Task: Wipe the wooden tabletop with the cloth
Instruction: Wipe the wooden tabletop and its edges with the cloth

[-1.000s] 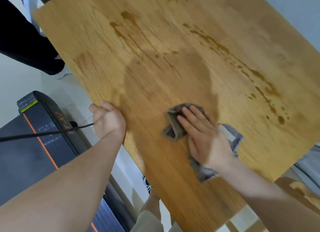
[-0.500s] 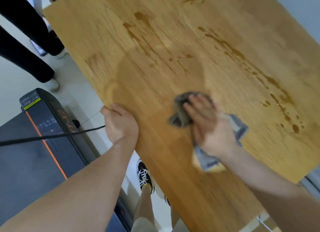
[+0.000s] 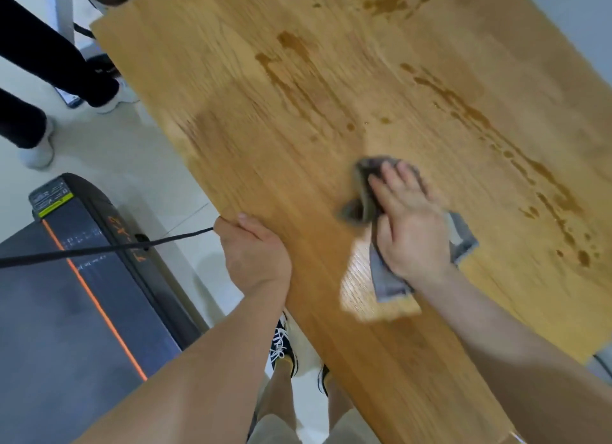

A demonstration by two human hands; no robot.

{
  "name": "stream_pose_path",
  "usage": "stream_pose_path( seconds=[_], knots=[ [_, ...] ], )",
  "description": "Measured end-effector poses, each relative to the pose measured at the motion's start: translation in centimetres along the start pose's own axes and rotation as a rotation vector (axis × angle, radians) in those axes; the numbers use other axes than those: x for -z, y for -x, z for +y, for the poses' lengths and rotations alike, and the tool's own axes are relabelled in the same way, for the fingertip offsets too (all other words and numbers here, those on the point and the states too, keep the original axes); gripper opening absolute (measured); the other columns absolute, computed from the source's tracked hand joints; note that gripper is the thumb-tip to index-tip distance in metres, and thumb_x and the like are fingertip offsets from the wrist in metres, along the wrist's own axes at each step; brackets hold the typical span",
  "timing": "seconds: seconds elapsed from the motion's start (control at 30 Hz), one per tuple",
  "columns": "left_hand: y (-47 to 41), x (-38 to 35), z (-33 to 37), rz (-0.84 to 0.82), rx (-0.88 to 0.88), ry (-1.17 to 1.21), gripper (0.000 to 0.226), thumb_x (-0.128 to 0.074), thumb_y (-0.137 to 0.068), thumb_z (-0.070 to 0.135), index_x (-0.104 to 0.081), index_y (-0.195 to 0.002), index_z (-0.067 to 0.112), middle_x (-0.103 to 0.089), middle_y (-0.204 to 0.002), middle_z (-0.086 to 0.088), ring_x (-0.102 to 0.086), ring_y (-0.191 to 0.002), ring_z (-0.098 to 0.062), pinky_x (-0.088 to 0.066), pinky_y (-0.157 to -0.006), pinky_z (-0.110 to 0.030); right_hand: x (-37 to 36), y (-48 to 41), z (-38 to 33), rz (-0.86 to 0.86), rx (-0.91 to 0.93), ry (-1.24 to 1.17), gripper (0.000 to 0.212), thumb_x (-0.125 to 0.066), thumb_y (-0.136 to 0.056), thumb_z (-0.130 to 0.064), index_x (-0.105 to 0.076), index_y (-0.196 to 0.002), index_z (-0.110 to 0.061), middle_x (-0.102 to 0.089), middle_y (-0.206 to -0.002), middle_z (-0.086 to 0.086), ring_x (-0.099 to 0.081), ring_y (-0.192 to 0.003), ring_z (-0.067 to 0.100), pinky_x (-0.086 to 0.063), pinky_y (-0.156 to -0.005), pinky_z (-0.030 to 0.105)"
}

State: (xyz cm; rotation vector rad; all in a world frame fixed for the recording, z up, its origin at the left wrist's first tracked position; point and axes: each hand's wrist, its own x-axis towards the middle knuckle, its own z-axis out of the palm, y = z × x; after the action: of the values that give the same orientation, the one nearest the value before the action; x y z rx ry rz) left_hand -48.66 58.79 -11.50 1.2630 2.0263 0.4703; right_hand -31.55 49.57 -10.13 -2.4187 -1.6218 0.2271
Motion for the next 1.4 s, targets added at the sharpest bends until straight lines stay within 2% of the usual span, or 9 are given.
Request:
stream_pose_path(
  seconds=[0.1,0.2,0.33,0.53,0.73,0.87,1.0,1.23,1.4],
  knots=[
    [0.0,0.3,-0.1,0.017,-0.004,0.009,0.035,-0.022,-0.101,0.035,-0.039,-0.118,0.009,-0.061,-0.103,-0.011,-0.055,-0.082,-0.032,-0.035,-0.067,-0.034,-1.9,-3.8,-5.4,0.06,-0.141,0.074,0.058,-0.031,-0.086,-0.02,-0.049,-0.14,-0.007,-0.04,-0.15,0.019,-0.032,-0.141,0.036,-0.025,-0.115,0.055],
    [-0.1,0.1,-0.2,0.034,-0.032,0.029,0.036,-0.024,-0.102,0.031,-0.04,-0.12,0.005,-0.061,-0.105,-0.017,-0.058,-0.089,-0.037,-0.033,-0.066,-0.033,-3.4,-2.7,-9.9,-0.004,0.077,0.032,0.053,-0.034,-0.092,-0.028,-0.05,-0.14,-0.014,-0.04,-0.151,0.012,-0.032,-0.142,0.03,-0.023,-0.117,0.05],
    [-0.3,-0.2,-0.2,0.007,-0.042,0.065,0.037,-0.024,-0.101,0.034,-0.04,-0.124,0.009,-0.061,-0.111,-0.012,-0.059,-0.092,-0.033,-0.035,-0.069,-0.031,-1.8,0.8,-5.8,-0.036,0.223,0.007,0.043,-0.043,-0.096,-0.027,-0.057,-0.135,-0.015,-0.047,-0.147,0.006,-0.037,-0.141,0.024,-0.029,-0.113,0.051],
    [-0.5,-0.1,-0.8,-0.026,-0.053,0.141,0.042,-0.024,-0.101,0.033,-0.038,-0.131,0.007,-0.058,-0.116,-0.011,-0.058,-0.099,-0.03,-0.037,-0.074,-0.03,-2.2,-5.3,-5.4,0.085,-0.238,0.087,0.052,-0.029,-0.101,-0.037,-0.04,-0.147,-0.016,-0.028,-0.157,0.012,-0.02,-0.147,0.028,-0.012,-0.12,0.046],
    [-0.9,0.6,-1.1,-0.105,-0.104,0.176,0.046,-0.029,-0.1,0.031,-0.035,-0.137,0.006,-0.054,-0.127,-0.016,-0.054,-0.108,-0.033,-0.044,-0.082,-0.036,-2.8,-1.7,-8.8,-0.093,0.296,0.067,0.044,-0.035,-0.102,-0.033,-0.051,-0.14,-0.019,-0.04,-0.152,0.006,-0.029,-0.144,0.024,-0.017,-0.119,0.047],
    [-4.6,2.2,0.0,-0.217,-0.148,0.219,0.046,-0.038,-0.085,0.038,-0.047,-0.122,0.012,-0.053,-0.113,-0.009,-0.05,-0.104,-0.027,-0.043,-0.091,-0.043,-0.6,-1.6,-2.7,-0.014,-0.023,0.089,0.049,-0.029,-0.101,-0.033,-0.044,-0.145,-0.016,-0.034,-0.155,0.007,-0.023,-0.146,0.023,-0.02,-0.118,0.05],
    [-9.2,1.0,3.1,-0.138,0.056,0.33,0.034,-0.042,-0.087,0.038,-0.044,-0.111,0.014,-0.058,-0.109,-0.008,-0.058,-0.097,-0.028,-0.047,-0.082,-0.039,-2.3,-7.9,-6.2,0.093,-0.337,0.092,0.054,-0.029,-0.1,-0.036,-0.037,-0.149,-0.015,-0.023,-0.159,0.014,-0.016,-0.148,0.029,-0.013,-0.119,0.048],
    [-8.5,0.4,3.3,-0.011,-0.074,0.186,0.043,-0.036,-0.097,0.036,-0.039,-0.125,0.004,-0.056,-0.113,-0.011,-0.055,-0.094,-0.028,-0.033,-0.07,-0.03,-2.5,-2.3,-8.5,-0.116,0.305,0.075,0.045,-0.041,-0.098,-0.03,-0.051,-0.14,-0.017,-0.041,-0.151,0.006,-0.029,-0.144,0.024,-0.02,-0.118,0.047],
    [-8.8,-0.1,3.1,0.012,-0.1,0.127,0.05,-0.031,-0.098,0.039,-0.036,-0.131,0.002,-0.057,-0.115,-0.014,-0.057,-0.1,-0.035,-0.039,-0.073,-0.034,-1.0,-7.7,-3.5,0.044,-0.26,0.134,0.055,-0.024,-0.1,-0.037,-0.034,-0.149,-0.013,-0.024,-0.158,0.015,-0.016,-0.148,0.029,-0.011,-0.121,0.046]
  ],
)
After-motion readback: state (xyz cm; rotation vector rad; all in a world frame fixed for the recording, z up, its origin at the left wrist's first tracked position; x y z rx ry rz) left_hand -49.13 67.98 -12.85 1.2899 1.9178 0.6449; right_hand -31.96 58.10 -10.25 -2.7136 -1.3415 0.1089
